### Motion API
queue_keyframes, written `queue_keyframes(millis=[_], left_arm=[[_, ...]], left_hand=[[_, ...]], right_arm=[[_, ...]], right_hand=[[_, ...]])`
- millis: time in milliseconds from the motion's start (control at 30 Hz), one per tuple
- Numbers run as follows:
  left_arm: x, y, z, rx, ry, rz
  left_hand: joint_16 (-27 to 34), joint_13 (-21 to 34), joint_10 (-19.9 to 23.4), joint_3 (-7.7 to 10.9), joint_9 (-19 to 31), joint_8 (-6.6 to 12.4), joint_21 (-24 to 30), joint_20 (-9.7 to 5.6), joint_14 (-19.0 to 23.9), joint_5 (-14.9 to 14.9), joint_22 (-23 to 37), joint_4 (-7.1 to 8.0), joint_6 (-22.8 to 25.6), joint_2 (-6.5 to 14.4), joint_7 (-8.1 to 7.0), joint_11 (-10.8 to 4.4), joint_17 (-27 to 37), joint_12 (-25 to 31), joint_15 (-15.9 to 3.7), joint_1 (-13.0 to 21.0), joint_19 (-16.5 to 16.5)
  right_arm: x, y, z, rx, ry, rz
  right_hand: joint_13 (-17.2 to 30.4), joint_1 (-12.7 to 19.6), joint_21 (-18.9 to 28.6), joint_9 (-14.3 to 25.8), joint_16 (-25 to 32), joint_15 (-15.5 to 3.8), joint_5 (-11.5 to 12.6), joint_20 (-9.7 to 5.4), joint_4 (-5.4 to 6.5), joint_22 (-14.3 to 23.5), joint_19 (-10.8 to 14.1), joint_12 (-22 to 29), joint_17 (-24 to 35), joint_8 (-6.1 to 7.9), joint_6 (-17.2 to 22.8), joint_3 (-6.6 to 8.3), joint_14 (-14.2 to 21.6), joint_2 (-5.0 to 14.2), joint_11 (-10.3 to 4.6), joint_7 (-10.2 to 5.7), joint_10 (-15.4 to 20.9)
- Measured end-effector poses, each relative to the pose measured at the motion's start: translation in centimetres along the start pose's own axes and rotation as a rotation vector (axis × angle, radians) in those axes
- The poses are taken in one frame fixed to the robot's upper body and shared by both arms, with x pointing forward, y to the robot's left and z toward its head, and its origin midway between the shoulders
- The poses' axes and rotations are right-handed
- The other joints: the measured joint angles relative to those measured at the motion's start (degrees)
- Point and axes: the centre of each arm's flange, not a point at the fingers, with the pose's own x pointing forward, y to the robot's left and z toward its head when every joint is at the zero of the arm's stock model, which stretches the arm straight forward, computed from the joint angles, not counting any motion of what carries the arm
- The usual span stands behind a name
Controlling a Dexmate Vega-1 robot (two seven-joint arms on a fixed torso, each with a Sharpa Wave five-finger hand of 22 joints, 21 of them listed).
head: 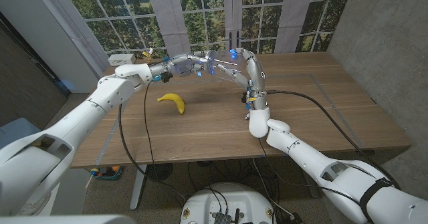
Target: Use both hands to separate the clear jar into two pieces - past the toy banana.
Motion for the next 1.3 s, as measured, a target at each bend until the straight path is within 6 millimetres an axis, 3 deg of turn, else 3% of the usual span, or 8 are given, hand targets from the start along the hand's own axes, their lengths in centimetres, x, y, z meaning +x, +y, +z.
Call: queue_keyframes(millis=[533,767,900,1067,1167,1233,1267,1300], left_arm=[[-0.2,-0.9,-0.1,-0.086,0.096,0.044],[-0.7,-1.4,-0.1,-0.109,0.144,0.107],[-1.0,-1.7,-0.2,-0.14,0.169,0.144],[-1.4,-2.1,-0.7,-0.203,0.197,0.166],[-1.6,-2.3,-1.0,-0.257,0.215,0.166],[-1.6,-2.5,-1.1,-0.283,0.223,0.163],[-1.7,-2.6,-1.2,-0.301,0.229,0.158],[-1.7,-2.6,-1.2,-0.301,0.229,0.158]], left_hand=[[2.88,0.09,0.03,-1.32,2.29,-0.33,4.64,-0.15,1.25,0.93,4.91,1.35,1.49,-3.22,-2.2,-0.03,0.2,0.0,-0.8,-4.28,0.3],[4.52,0.09,2.09,-1.38,3.06,-0.31,5.57,-0.6,2.0,1.04,4.69,1.41,3.35,-3.62,-4.07,-2.1,0.57,-0.07,-1.55,-5.86,0.81],[5.85,-0.06,4.58,-1.92,3.12,-0.31,6.42,-0.49,3.47,1.42,4.49,1.95,5.63,-4.97,-6.34,-4.59,0.55,-0.45,-2.9,-7.22,1.53],[8.46,-0.27,9.22,-2.75,3.19,-0.27,7.67,-0.21,5.82,2.02,3.8,2.78,7.69,-8.15,-8.33,-9.22,0.29,-1.44,-5.22,-10.4,1.83],[10.22,-0.41,11.47,-3.18,4.81,-0.24,8.33,0.26,8.84,2.41,2.95,3.21,8.4,-8.5,-9.01,-11.49,0.16,-2.15,-6.03,-15.8,2.3],[11.1,-0.46,12.6,-3.62,4.99,1.31,8.71,0.47,11.35,2.63,2.13,3.65,8.41,-5.27,-9.0,-12.89,0.15,-2.31,-7.47,-22.9,2.52],[11.7,-2.1,12.9,-3.86,5.16,1.31,8.71,0.7,14.87,2.81,1.6,3.89,8.41,-3.21,-9.0,-15.85,0.13,-2.31,-10.06,-27.48,2.76],[11.94,-2.71,14.75,-4.0,6.19,1.53,9.0,0.7,20.56,3.0,1.24,4.03,9.37,-0.94,-8.03,-17.7,0.11,-2.32,-14.62,-32.18,2.76]], right_arm=[[-0.1,-0.1,-0.1,-0.006,-0.005,0.003],[-0.1,-0.1,-0.1,-0.01,-0.004,0.005],[-0.1,-0.2,0.0,-0.011,-0.005,0.0],[0.1,-0.5,0.2,-0.011,-0.01,-0.014],[0.2,-0.7,0.3,-0.014,-0.012,-0.026],[0.3,-0.8,0.3,-0.016,-0.011,-0.033],[0.3,-0.9,0.3,-0.016,-0.012,-0.038],[0.4,-0.9,0.3,-0.017,-0.012,-0.039]], right_hand=[[0.05,0.0,0.43,0.0,0.02,0.0,-0.21,-0.18,0.0,0.0,-0.17,0.18,0.0,0.0,-0.01,0.0,0.0,0.0,0.0,-0.01,0.0],[0.04,0.02,0.65,0.0,0.02,0.0,-0.25,-0.18,0.01,0.01,-0.17,0.19,0.0,0.0,-0.01,0.0,0.0,-0.02,0.0,-0.01,0.0],[0.04,0.02,0.65,0.0,0.02,0.0,-0.27,-0.18,0.01,0.01,-0.17,0.18,0.0,0.0,0.0,0.0,0.0,-0.02,0.01,-0.02,0.01],[0.04,0.03,0.87,0.0,0.02,0.0,-0.24,0.03,0.01,0.01,-0.37,0.18,0.0,0.03,0.01,0.0,0.0,-0.03,0.0,-0.03,0.0],[0.03,0.03,0.87,0.0,0.02,0.0,-0.04,0.03,0.01,0.01,-0.37,0.18,0.0,0.03,0.3,0.0,0.0,-0.03,0.0,-0.31,0.01],[-0.02,0.03,0.87,0.0,0.02,0.0,-0.04,0.03,0.01,0.01,-0.37,0.17,0.0,0.08,0.3,0.0,0.0,-0.03,0.0,-0.32,0.01],[-0.03,0.03,0.87,0.0,0.02,0.0,-0.04,0.03,0.01,0.01,-0.37,0.17,0.0,0.08,0.3,0.0,0.0,-0.03,0.0,-0.32,0.01],[-0.09,0.03,0.87,0.0,0.02,0.0,-0.04,0.03,0.02,0.01,-0.37,0.17,0.0,0.08,0.3,-0.02,0.0,-0.03,0.0,-0.32,0.01]])
